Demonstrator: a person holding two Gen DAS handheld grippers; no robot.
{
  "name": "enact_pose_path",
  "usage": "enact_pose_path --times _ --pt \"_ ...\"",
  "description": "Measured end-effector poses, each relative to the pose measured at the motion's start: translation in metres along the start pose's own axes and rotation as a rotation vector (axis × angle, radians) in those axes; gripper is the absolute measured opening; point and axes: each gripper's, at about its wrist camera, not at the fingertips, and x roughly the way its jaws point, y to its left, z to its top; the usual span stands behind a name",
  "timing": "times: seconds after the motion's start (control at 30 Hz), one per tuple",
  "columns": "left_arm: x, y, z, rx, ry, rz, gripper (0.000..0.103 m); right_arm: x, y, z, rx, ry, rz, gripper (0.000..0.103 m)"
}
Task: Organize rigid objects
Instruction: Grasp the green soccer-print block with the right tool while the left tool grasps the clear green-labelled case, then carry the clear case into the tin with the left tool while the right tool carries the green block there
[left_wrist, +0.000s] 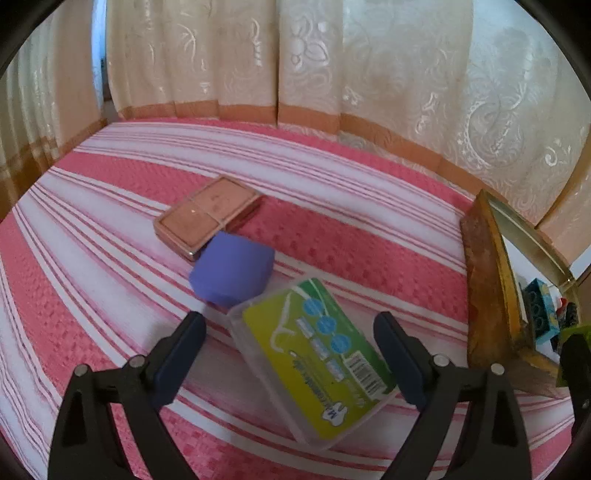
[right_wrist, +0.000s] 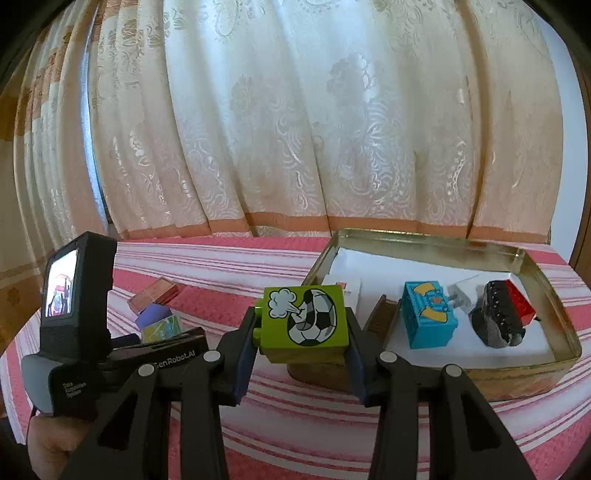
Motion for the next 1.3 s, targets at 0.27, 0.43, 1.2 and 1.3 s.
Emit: enact_pose_path --times 0.27,0.43,1.2,1.3 --pt "-0.011 0.018 -0.008 0.025 -0.012 -0.117 0.061 -0.001 -0.001 -0.002 0.000 -0.007 0.000 0.045" --pt "-0.020 0.045 -0.013 -0.034 -0.017 -0.272 0.056 -0.004 -0.001 -0.002 0.008 -0.012 0.002 0.045" --pt "-0.060 -0.001 -0.008 0.102 -0.208 -0.254 0.056 -0.016 -0.010 0.010 -0.068 -0.150 -0.063 0.045" --pt "-0.061 -0.013 -0.005 0.114 -0.220 -0.261 0.056 -0.013 -0.018 0.013 -0.075 -0.161 -0.079 0.045"
